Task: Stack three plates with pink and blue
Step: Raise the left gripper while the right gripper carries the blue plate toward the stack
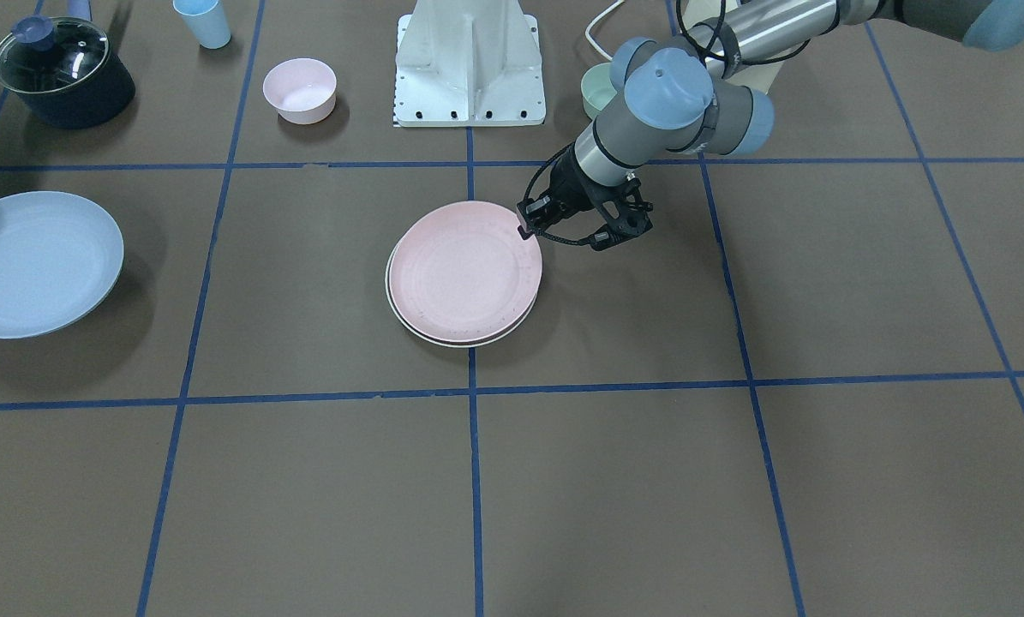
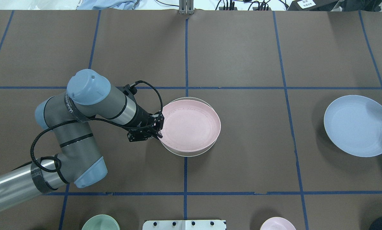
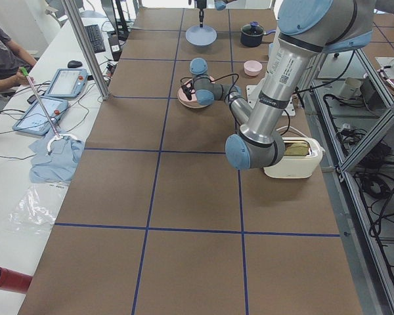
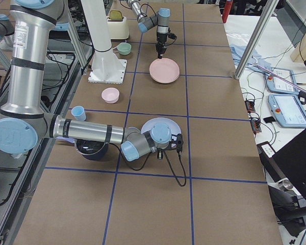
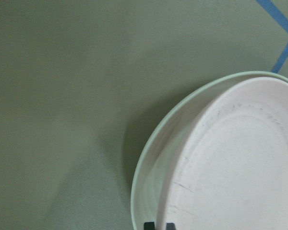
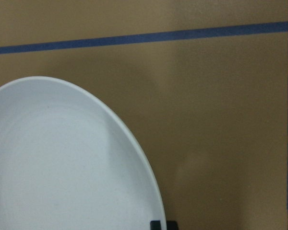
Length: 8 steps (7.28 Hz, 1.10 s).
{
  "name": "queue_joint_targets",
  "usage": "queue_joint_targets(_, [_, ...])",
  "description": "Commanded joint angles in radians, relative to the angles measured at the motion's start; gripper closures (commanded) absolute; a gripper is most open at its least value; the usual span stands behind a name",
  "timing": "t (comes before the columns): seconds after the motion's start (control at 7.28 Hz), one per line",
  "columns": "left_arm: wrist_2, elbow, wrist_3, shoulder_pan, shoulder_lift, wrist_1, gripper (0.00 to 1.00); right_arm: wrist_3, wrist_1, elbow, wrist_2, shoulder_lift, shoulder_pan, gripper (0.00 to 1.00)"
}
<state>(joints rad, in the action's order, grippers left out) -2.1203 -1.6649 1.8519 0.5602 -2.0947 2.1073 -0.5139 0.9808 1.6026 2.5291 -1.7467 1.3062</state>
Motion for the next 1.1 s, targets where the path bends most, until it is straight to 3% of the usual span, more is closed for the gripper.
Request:
queue_joint_targets(0.0, [0.006, -0.01, -0.005, 0.015, 0.005, 0.011, 0.0, 0.0, 0.102, 0.095, 0.0, 0.003, 0.002, 1.0])
queue_joint_targets(0.41, [-0.006, -0.064, -0.06, 0.108, 0.073, -0.001, 0.0, -0.065, 0.321, 0.247, -0.007, 0.09, -0.008, 1.0])
queue_joint_targets(0.96, [-0.004, -0.209, -0.374, 0.223, 0.198, -0.196, 0.0, -0.447, 0.315, 0.304, -0.068, 0.26, -0.215, 1.0])
